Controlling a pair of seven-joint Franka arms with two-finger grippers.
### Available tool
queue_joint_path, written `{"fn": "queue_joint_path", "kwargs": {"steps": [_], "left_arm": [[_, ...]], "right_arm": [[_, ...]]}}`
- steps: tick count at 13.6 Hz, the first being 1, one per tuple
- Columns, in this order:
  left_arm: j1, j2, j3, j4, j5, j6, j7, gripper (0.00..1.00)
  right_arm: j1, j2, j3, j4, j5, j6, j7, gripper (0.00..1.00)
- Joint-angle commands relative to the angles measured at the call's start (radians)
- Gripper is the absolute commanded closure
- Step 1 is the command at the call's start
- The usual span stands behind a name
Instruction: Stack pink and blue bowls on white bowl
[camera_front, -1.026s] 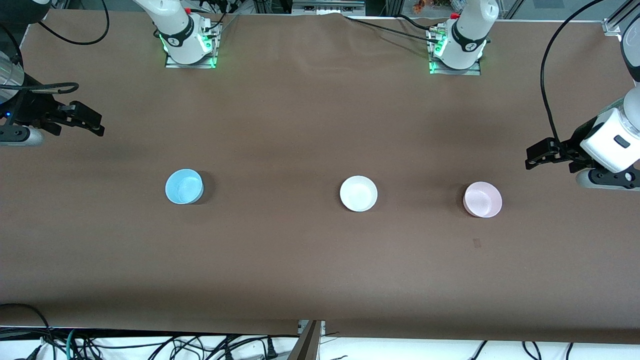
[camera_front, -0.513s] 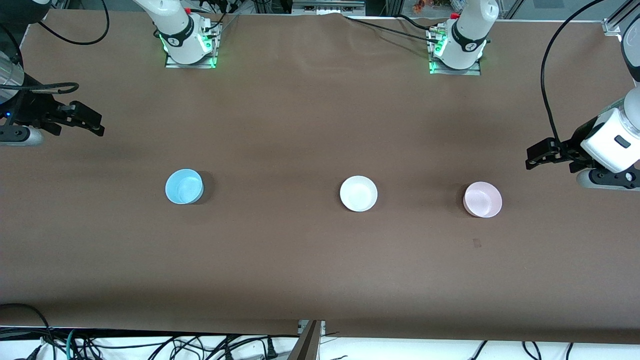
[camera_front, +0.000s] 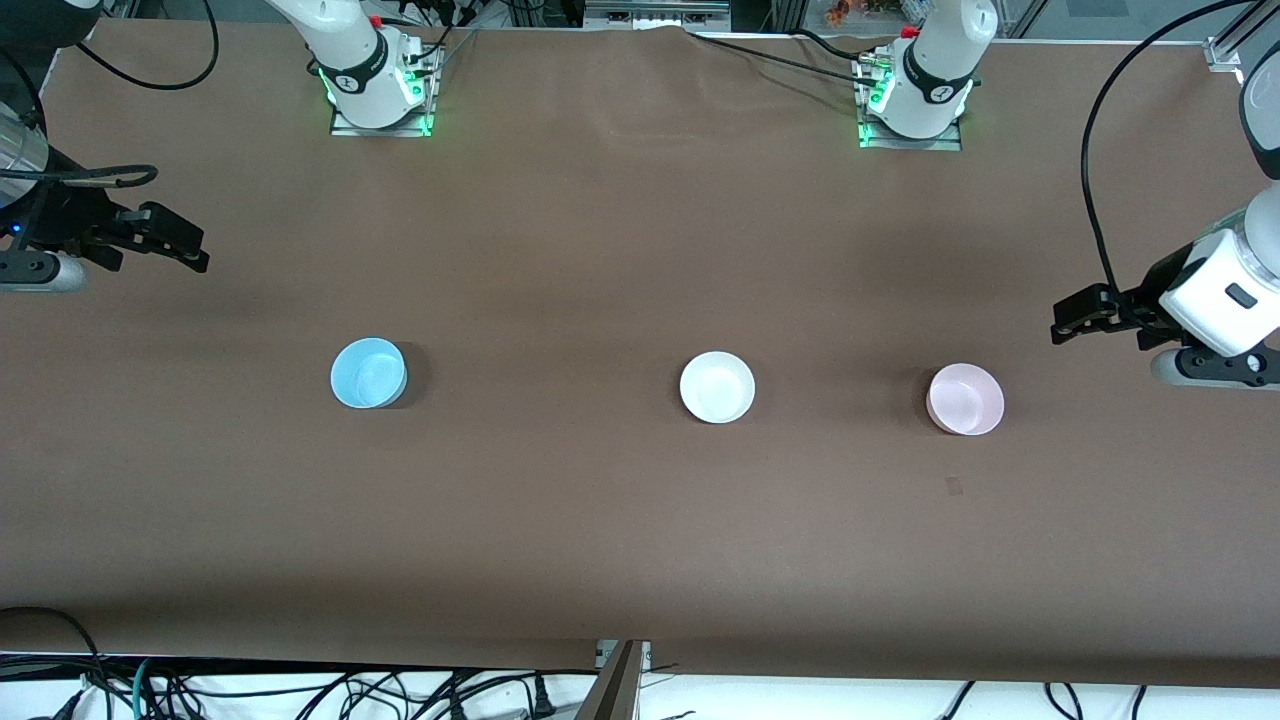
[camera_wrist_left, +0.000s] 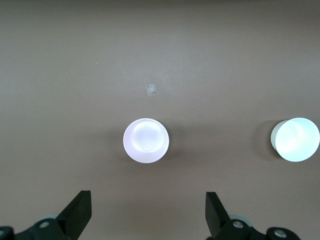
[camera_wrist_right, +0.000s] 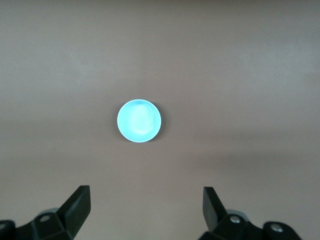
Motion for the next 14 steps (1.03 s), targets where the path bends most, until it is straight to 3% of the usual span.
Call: {"fn": "queue_joint_path", "kwargs": {"steps": [1,14], "left_arm": [[0.013,0.01,0.002,-0.008,-0.024,0.025,0.029,0.0],[0.084,0.136,0.002,-0.068,-0.017,0.205,0.032,0.0]], "right_arm": [[-0.001,-0.005,0.001,0.005,0.014,-0.013,0.001,0.01],[-0.003,-0.005,-0.007,0.005,0.012,-0.022,0.001,0.01]]}}
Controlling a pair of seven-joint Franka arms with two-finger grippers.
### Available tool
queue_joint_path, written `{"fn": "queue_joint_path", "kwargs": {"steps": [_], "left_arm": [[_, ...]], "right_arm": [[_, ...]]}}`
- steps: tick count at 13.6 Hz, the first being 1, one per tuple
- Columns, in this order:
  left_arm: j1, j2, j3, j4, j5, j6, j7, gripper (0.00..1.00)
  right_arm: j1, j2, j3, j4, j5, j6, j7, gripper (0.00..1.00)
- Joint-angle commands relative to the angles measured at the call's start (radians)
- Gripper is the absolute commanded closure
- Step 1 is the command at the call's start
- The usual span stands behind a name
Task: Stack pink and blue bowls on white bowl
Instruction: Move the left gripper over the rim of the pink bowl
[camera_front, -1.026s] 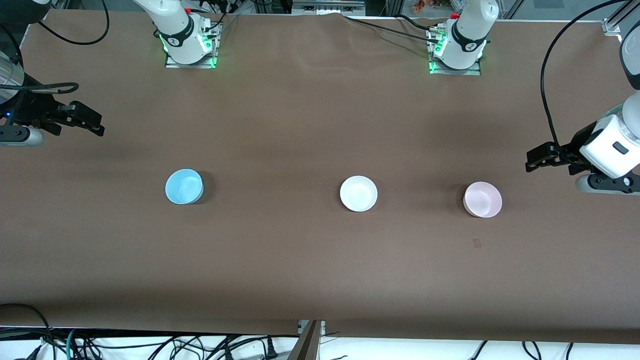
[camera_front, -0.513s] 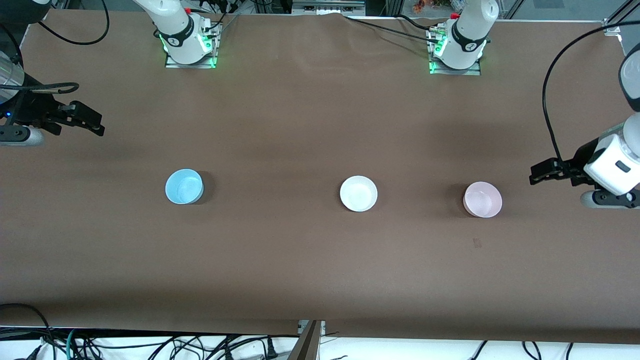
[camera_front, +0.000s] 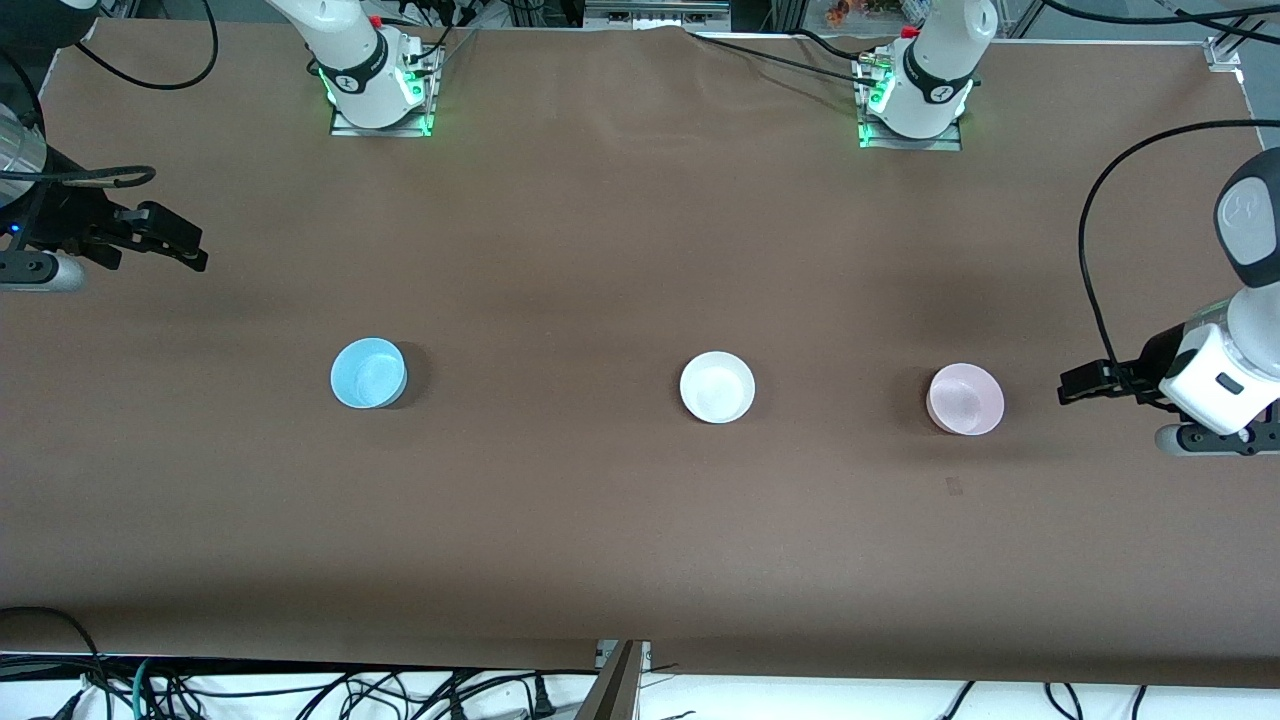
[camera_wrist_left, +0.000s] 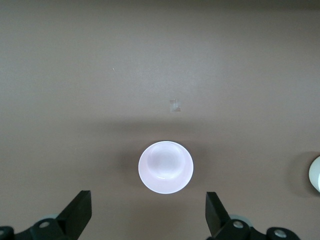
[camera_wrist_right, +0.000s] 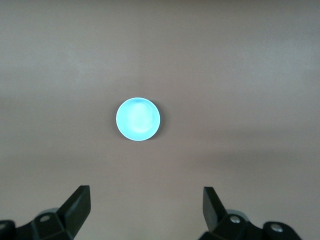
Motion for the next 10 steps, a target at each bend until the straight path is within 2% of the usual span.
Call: {"fn": "queue_joint_path", "kwargs": {"steps": [1,4,10], "left_arm": [[0.007,0.019,0.001,-0.017,-0.017,0.036,0.026,0.0],[0.01,0.031,0.001,-0.047,-0.017,0.076,0.026,0.0],[0.034,0.051,0.001,-0.191,-0.017,0.235,0.026,0.0]], "right_arm": [[-0.002,-0.006,-0.001,0.005,0.012,-0.014,0.001,0.01],[-0.002,-0.006,-0.002,0.005,0.012,-0.014,0.001,0.01],[-0.002,-0.006,-0.001,0.005,0.012,-0.014,0.001,0.01]]}}
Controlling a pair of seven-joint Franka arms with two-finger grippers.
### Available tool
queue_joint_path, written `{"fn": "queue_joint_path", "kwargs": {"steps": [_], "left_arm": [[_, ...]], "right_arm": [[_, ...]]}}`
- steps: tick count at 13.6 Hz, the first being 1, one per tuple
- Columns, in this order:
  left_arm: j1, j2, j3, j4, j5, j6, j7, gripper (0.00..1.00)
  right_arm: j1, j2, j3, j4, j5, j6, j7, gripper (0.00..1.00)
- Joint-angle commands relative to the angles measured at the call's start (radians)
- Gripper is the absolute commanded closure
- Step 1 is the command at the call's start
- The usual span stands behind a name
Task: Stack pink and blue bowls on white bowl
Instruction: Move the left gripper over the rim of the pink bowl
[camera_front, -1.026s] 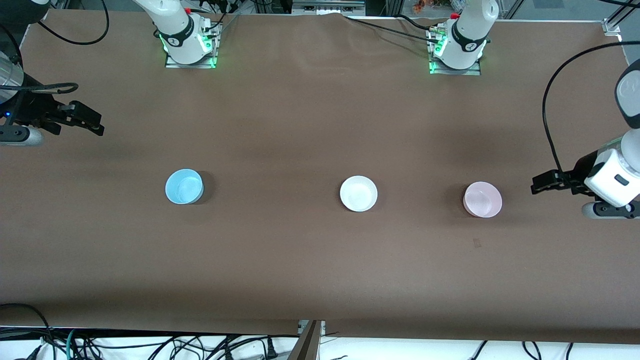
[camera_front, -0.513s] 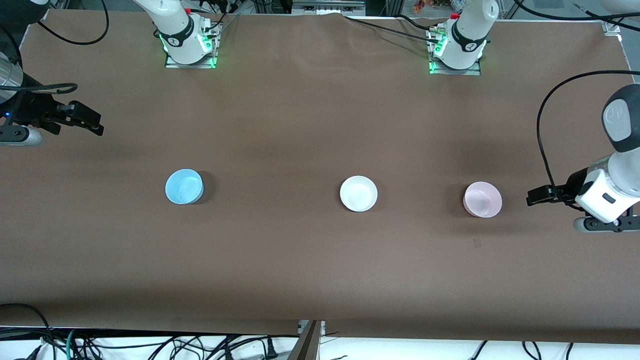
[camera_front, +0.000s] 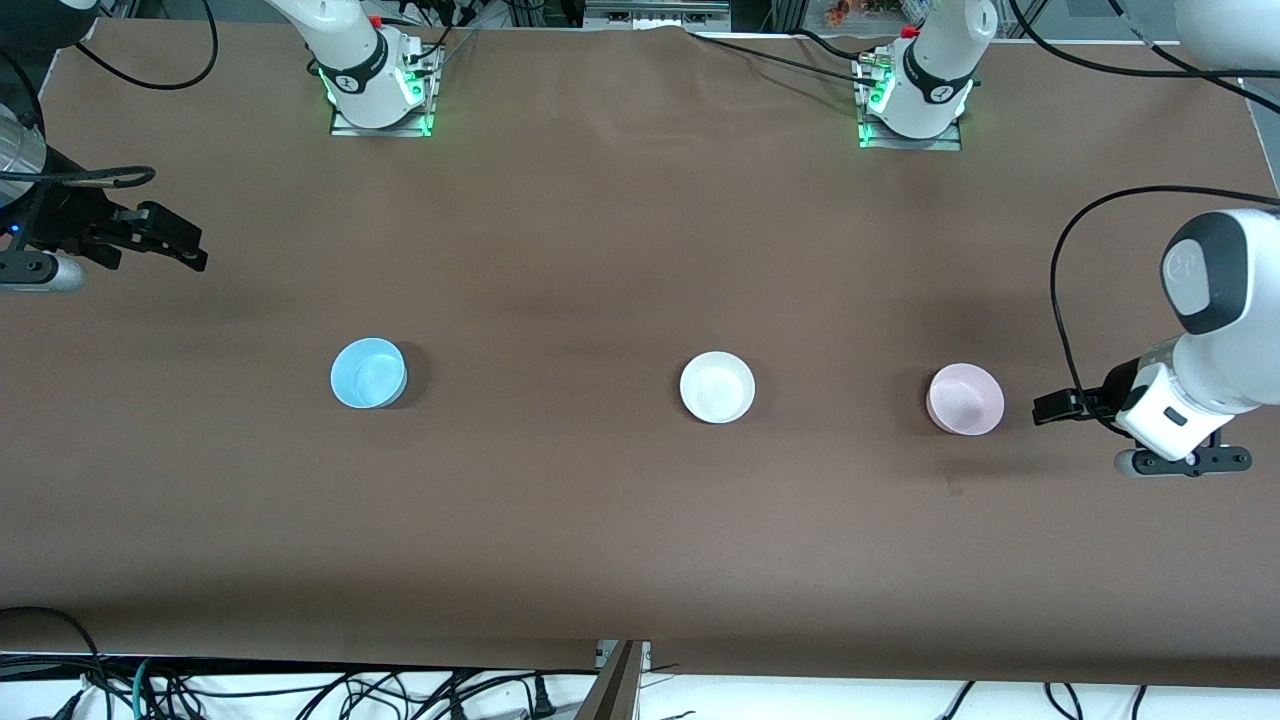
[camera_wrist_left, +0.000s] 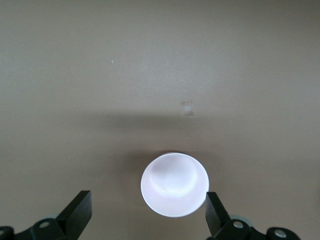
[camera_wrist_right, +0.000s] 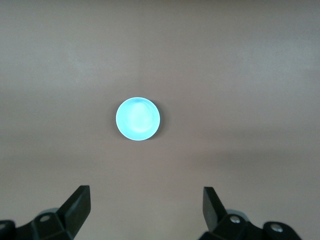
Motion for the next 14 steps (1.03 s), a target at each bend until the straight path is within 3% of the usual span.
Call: {"fn": "queue_joint_path", "kwargs": {"steps": [1,5,11,14], "left_arm": [[0.009,-0.009,0.0,-0.07,-0.017,0.058,0.025,0.0],[0.009,0.001,0.0,-0.104,-0.017,0.072,0.025,0.0],[0.023,0.003,0.0,-0.283,-0.017,0.312,0.025,0.0],[0.024,0.02,0.0,-0.303,-0.017,0.345,0.024,0.0]], "right_arm": [[-0.002,-0.006,-0.001,0.005,0.012,-0.013,0.001,0.01],[-0.002,-0.006,-0.001,0.005,0.012,-0.013,0.001,0.01],[-0.002,-0.006,-0.001,0.005,0.012,-0.013,0.001,0.01],[-0.002,-0.006,-0.001,0.005,0.012,-0.013,0.001,0.01]]}}
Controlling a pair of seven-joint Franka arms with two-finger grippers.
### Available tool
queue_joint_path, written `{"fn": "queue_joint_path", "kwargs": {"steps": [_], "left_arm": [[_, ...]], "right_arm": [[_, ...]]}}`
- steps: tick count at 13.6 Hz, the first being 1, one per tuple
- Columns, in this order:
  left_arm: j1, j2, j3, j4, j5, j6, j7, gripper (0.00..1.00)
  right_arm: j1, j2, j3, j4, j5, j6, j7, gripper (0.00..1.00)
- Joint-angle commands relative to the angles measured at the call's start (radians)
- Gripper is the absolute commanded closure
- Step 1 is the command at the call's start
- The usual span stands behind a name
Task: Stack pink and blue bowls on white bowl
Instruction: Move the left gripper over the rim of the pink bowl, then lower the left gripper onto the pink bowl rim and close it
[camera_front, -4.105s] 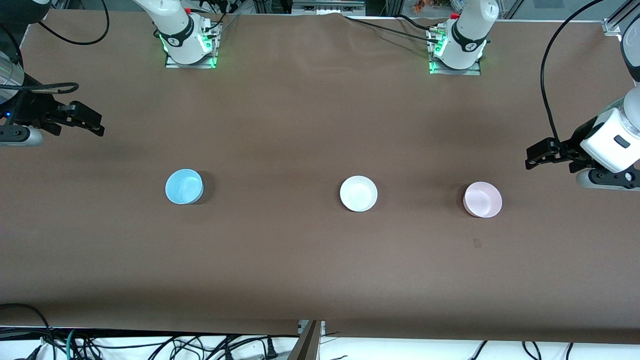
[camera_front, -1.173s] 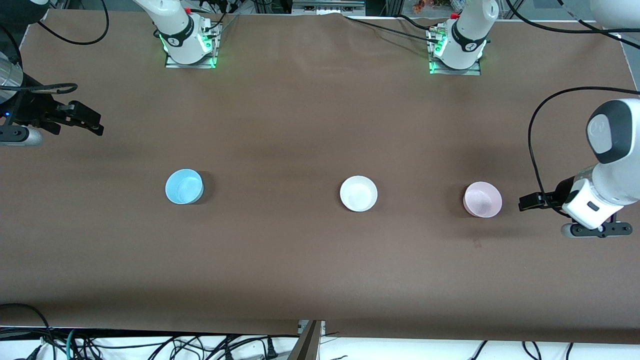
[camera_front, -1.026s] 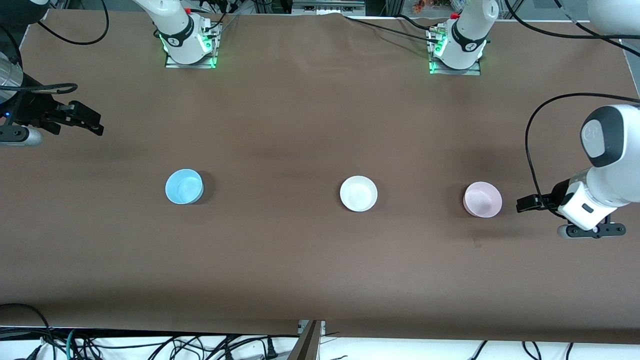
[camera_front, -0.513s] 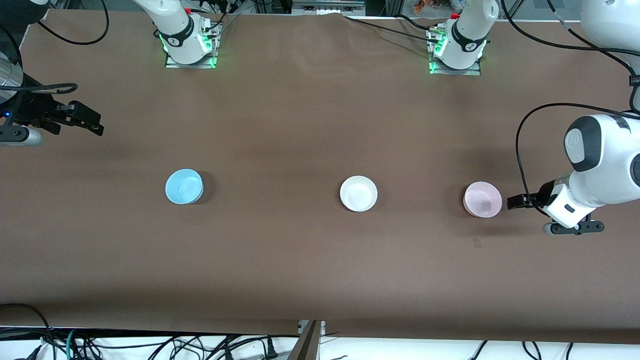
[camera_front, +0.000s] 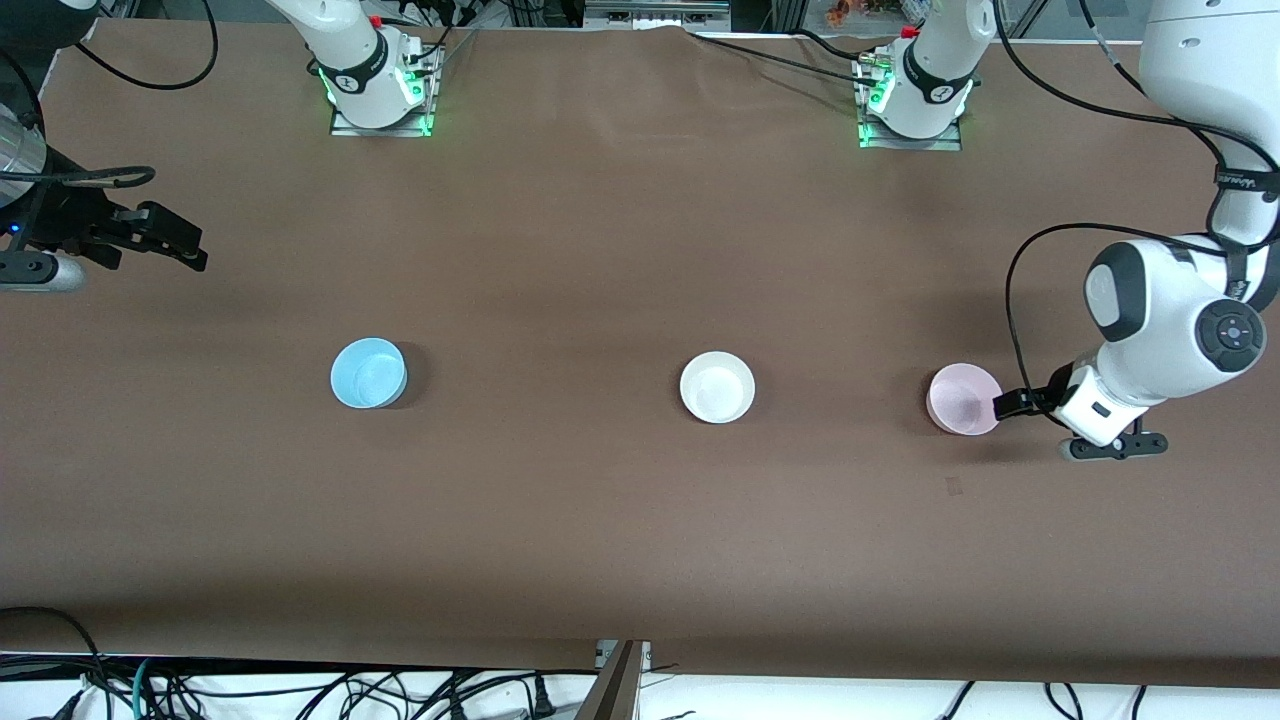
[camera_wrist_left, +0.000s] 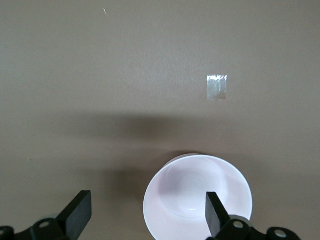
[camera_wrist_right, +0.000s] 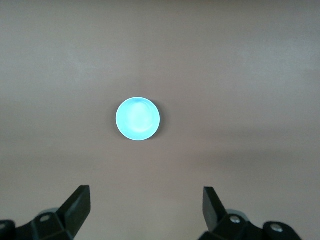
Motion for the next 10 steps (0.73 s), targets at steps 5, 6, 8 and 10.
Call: {"fn": "queue_joint_path", "kwargs": {"steps": [5,6,8,10], "left_arm": [[0.025,0.027,0.0,-0.026,-0.019,0.04,0.024,0.0],[0.025,0.029,0.0,-0.041,-0.022,0.055,0.024,0.0],[0.025,0.035,-0.001,-0.054,-0.03,0.07,0.024,0.0],[0.025,0.046,-0.001,-0.054,-0.031,0.076,0.024,0.0]], "right_arm": [[-0.002,-0.006,-0.001,0.005,0.012,-0.013,0.001,0.01],[-0.002,-0.006,-0.001,0.005,0.012,-0.013,0.001,0.01],[-0.002,-0.006,-0.001,0.005,0.012,-0.016,0.001,0.01],[-0.002,-0.004,-0.001,0.003,0.014,-0.019,0.002,0.01]]}}
